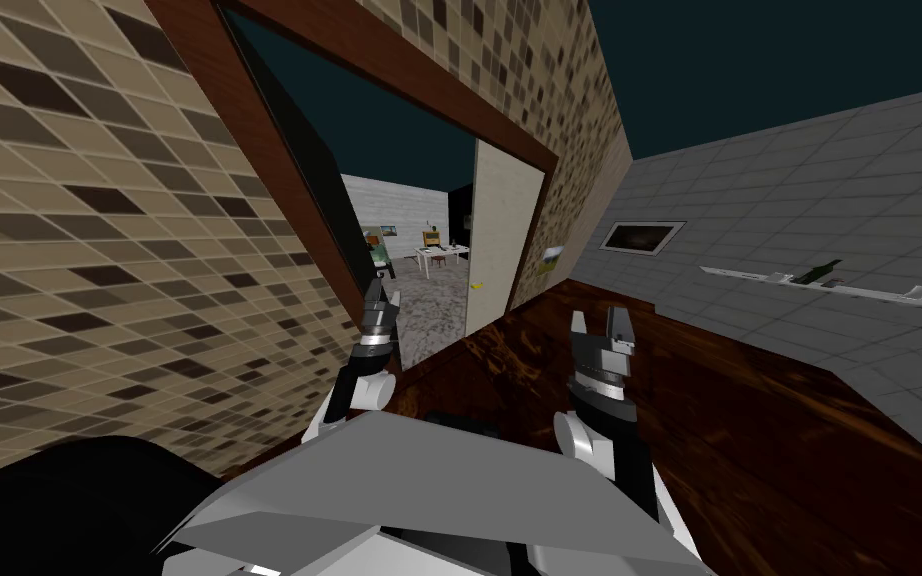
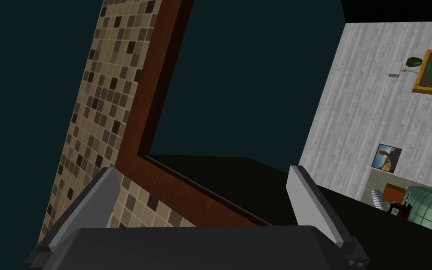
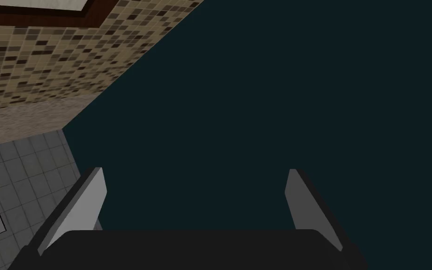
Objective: Push the door open
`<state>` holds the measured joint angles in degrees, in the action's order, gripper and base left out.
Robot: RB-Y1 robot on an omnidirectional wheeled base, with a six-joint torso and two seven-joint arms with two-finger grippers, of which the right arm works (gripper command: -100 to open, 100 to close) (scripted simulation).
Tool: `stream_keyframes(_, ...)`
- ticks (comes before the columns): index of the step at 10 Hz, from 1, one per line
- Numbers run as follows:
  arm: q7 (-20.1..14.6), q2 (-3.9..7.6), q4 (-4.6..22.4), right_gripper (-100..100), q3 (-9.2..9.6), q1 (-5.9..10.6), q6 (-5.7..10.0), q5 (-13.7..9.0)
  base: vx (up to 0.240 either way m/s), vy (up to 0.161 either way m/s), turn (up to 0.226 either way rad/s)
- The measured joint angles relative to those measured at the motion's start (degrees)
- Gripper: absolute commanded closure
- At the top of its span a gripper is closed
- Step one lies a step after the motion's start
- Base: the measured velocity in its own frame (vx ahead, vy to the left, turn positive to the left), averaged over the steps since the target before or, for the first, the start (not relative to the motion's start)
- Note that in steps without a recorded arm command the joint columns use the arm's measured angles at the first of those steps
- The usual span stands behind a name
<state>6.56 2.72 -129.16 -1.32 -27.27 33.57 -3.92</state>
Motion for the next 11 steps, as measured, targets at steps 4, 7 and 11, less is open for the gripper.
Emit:
stream_keyframes(4,-0.87,0.83,4.88,-100,2.21,1.70,1.04,-0.22,0.154,0.002,0.001)
stream_keyframes(7,-1.59,1.41,8.14,-100,3.95,3.51,0.80,-0.44,0.130,-0.031,0.008)
stream_keyframes(11,-1.94,1.53,12.78,-100,6.56,5.32,1.74,-0.29,0.088,-0.024,0.009)
